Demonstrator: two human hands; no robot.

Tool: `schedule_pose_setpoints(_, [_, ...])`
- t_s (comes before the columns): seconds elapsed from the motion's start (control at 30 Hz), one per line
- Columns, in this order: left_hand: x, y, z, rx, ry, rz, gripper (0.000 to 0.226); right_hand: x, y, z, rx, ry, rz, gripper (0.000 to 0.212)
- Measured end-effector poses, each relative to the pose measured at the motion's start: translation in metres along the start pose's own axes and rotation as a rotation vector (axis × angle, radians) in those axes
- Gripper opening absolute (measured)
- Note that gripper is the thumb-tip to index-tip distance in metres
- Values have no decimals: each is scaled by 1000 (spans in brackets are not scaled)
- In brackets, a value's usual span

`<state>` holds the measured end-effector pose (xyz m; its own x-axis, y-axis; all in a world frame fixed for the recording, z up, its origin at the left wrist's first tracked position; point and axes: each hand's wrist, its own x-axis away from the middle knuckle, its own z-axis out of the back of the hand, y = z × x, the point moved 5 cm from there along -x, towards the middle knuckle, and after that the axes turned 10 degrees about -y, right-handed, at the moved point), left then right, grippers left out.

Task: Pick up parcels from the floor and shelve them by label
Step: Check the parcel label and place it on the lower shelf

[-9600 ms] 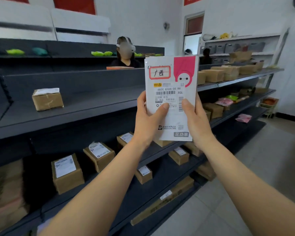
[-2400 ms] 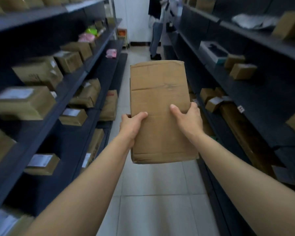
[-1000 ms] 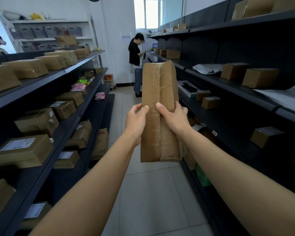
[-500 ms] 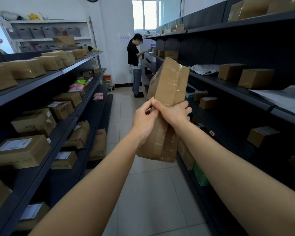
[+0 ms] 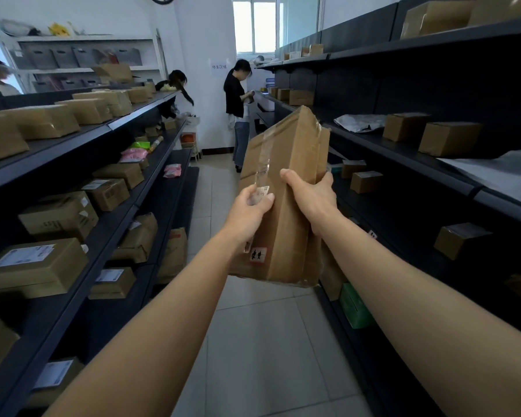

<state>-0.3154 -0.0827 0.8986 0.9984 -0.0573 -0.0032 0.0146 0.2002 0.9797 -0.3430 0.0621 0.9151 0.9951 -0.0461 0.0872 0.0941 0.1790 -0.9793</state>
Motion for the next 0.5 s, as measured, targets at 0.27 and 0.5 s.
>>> schedule_pose_setpoints(0.27, [2, -22, 23, 49, 20, 297, 135, 10, -4, -10, -11, -72, 86, 109])
schedule_pose_setpoints(0.5, [5, -34, 44, 22, 152, 359, 152, 13, -1, -10, -77, -81, 101, 92])
